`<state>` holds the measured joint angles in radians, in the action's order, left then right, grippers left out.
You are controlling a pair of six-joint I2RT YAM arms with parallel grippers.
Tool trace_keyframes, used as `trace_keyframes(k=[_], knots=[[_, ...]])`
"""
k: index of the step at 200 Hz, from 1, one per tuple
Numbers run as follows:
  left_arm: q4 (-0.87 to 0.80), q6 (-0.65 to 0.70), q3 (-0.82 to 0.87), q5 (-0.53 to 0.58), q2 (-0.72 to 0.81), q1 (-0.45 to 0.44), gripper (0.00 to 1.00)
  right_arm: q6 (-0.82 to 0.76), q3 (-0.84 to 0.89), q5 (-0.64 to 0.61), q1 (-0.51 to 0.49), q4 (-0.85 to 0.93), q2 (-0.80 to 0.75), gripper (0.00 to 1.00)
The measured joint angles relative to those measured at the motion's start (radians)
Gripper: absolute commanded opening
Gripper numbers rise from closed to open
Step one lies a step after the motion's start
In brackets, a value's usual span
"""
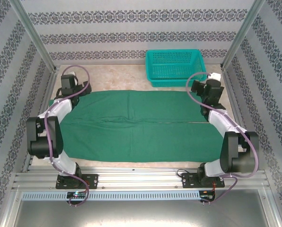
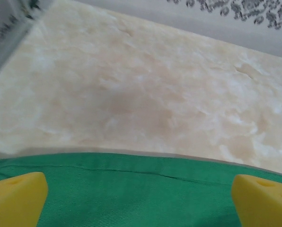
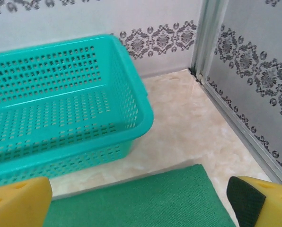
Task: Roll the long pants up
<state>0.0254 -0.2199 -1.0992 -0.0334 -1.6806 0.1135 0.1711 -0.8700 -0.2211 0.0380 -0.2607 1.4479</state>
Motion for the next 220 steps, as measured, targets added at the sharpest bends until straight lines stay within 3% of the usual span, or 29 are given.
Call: trace_keyframes(k=[44,64,93,126,178,220], knots=[[-0.222,-0.022,-0.225,0.033,-0.111,0.03,1.0,0.06,-0.227,-0.037,0.033,0.253,0.153,0.98],[-0.293,-0.036,-0.264,0.061,-0.114,0.104,1.0,0.104,-0.259,-0.024,0.101,0.331,0.18,0.98],[-0.384,-0.085,-0.286,0.079,-0.152,0.278,0.99,0.165,-0.275,0.01,0.207,0.408,0.192,0.98],[-0.454,-0.138,-0.298,0.052,-0.261,0.423,0.99,0.201,-0.291,0.044,0.241,0.445,0.204,0.98],[-0.483,-0.164,-0.398,-0.061,-0.428,0.436,0.96,0.229,-0.291,0.08,0.241,0.466,0.204,0.98],[-0.475,-0.17,-0.427,-0.098,-0.452,0.439,0.95,0.235,-0.29,0.08,0.239,0.475,0.204,0.98]])
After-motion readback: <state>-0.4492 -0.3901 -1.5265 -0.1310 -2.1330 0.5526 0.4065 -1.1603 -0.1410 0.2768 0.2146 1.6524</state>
